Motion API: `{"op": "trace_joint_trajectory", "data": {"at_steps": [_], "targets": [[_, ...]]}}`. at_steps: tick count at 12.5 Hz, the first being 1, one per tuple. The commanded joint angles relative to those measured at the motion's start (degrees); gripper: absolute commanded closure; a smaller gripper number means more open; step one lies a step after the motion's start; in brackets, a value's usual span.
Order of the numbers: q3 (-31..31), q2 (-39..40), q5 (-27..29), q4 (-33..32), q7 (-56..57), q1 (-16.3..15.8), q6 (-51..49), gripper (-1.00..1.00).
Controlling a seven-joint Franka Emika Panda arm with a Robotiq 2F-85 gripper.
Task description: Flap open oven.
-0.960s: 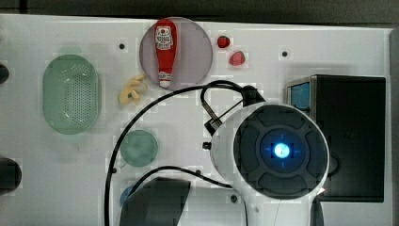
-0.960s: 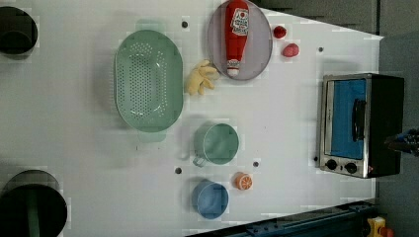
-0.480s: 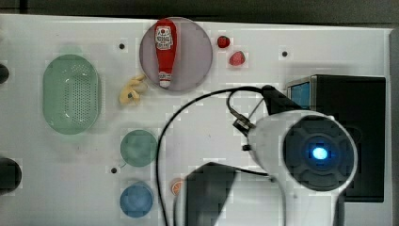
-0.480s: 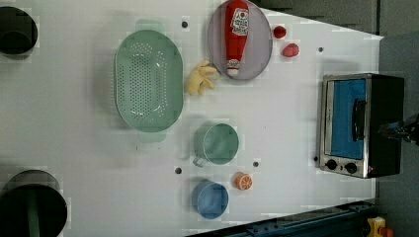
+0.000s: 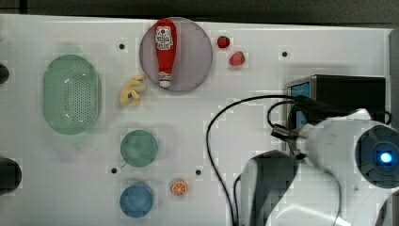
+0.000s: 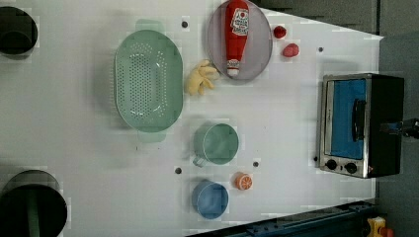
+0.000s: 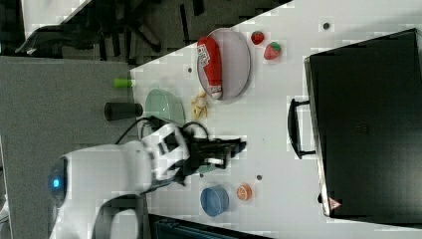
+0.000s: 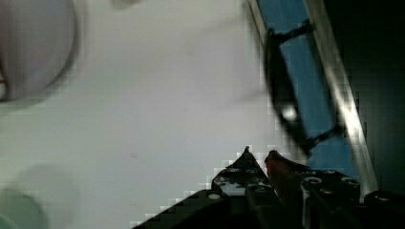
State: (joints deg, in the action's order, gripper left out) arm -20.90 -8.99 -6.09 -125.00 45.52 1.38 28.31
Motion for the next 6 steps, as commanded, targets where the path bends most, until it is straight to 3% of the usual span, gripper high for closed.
{"op": "trace_joint_trajectory", "data": {"at_steps": [1, 6], "targets": [[-2.07, 2.3, 0.09, 0.06, 18.11, 1.2, 4.82, 0.65], [-5.92, 9.05, 0.26, 0.07, 19.82, 1.32, 9.27, 0.65]]}}
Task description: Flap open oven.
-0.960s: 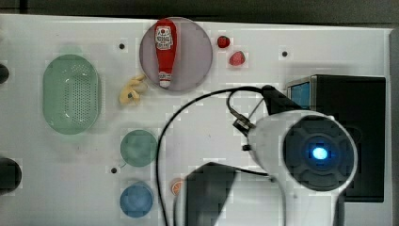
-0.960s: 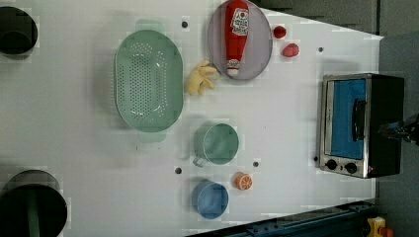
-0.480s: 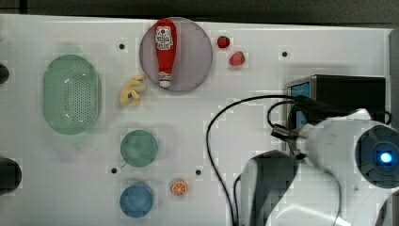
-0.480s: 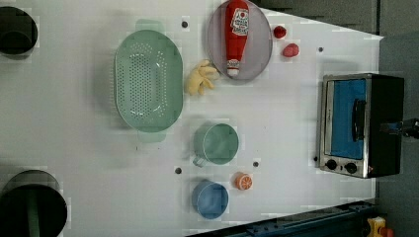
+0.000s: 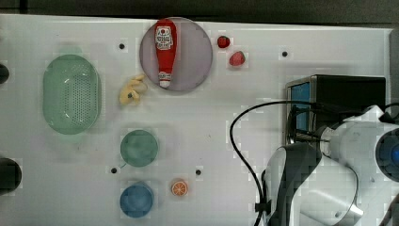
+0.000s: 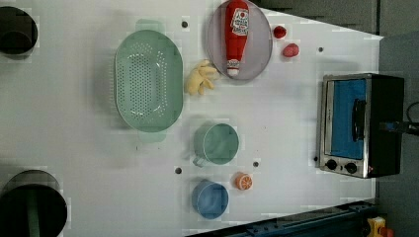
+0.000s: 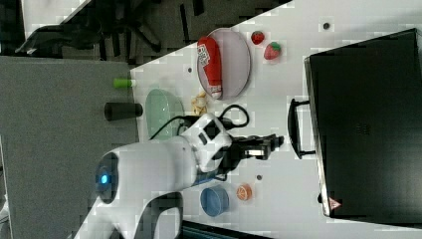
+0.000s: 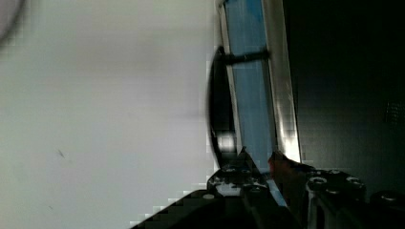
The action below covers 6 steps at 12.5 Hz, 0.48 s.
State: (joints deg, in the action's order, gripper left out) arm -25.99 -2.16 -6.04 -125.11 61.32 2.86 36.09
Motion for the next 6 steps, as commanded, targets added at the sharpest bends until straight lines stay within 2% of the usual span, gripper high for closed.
{"op": "trace_joint_trajectory", "data": {"at_steps": [1, 6], "targets": [[-1.04, 3.4, 0.24, 0.19, 4.01, -0.12, 1.6, 0.65], [-0.59, 8.81, 0.44, 0.16, 4.01, -0.14, 7.28, 0.65]]}}
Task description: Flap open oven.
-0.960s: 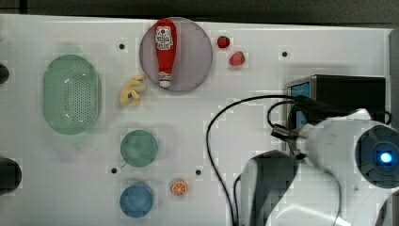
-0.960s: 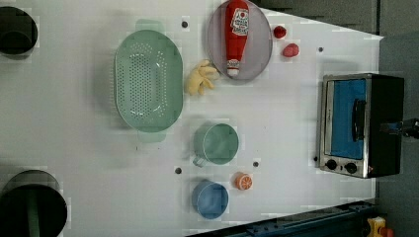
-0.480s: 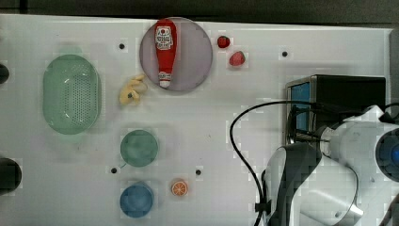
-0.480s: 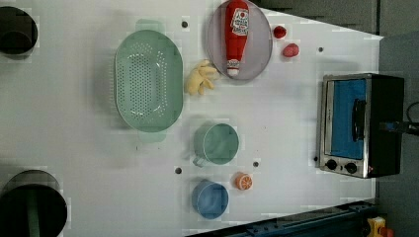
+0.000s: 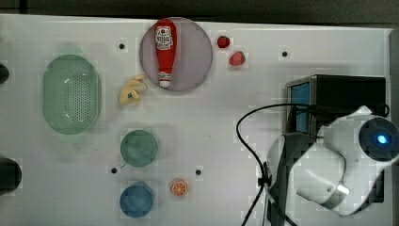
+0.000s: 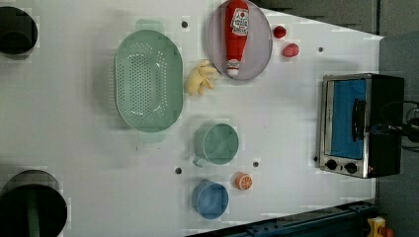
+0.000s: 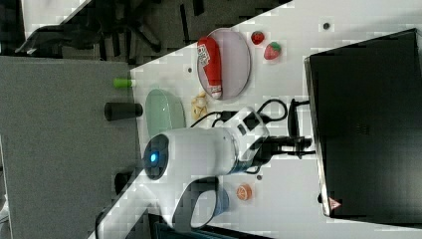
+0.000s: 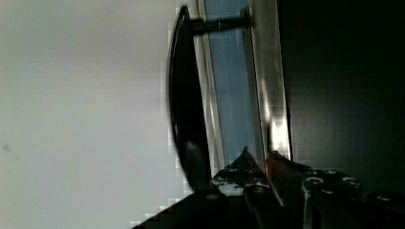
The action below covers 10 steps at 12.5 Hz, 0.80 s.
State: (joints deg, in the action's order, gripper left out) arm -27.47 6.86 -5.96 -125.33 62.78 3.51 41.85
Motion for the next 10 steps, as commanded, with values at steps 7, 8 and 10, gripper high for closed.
{"op": "trace_joint_trajectory", "data": {"at_steps": [7, 8, 10], "targets": [[2.44, 3.67, 0.7, 0.31, 2.33, -1.54, 3.31, 0.65], [3.15, 3.83, -0.28, 0.02, 2.1, -1.94, 3.27, 0.65], [4.85, 4.16, -2.83, -0.62, -0.08, -3.05, 3.3, 0.65]]}}
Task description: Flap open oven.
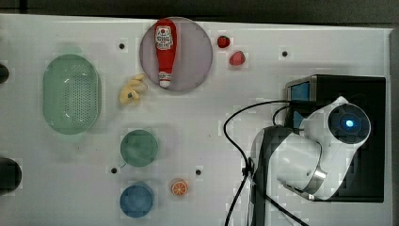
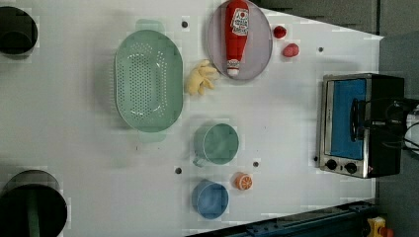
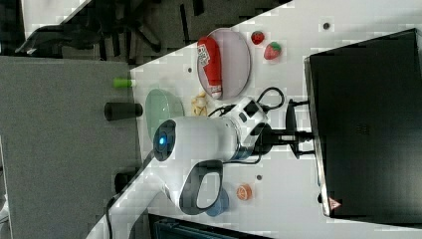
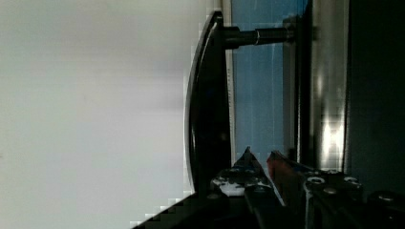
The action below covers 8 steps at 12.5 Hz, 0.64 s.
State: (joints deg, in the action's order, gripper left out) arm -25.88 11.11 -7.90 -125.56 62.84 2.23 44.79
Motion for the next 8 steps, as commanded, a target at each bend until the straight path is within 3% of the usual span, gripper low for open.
{"op": "trace_joint_trajectory", "data": {"at_steps": [1, 8], "targets": [[4.07, 0.12, -2.6, -0.71, -2.94, -2.35, 0.36, 0.65], [9.3, 2.29, -21.9, -3.45, -29.96, -6.26, 0.35, 0.65]]}}
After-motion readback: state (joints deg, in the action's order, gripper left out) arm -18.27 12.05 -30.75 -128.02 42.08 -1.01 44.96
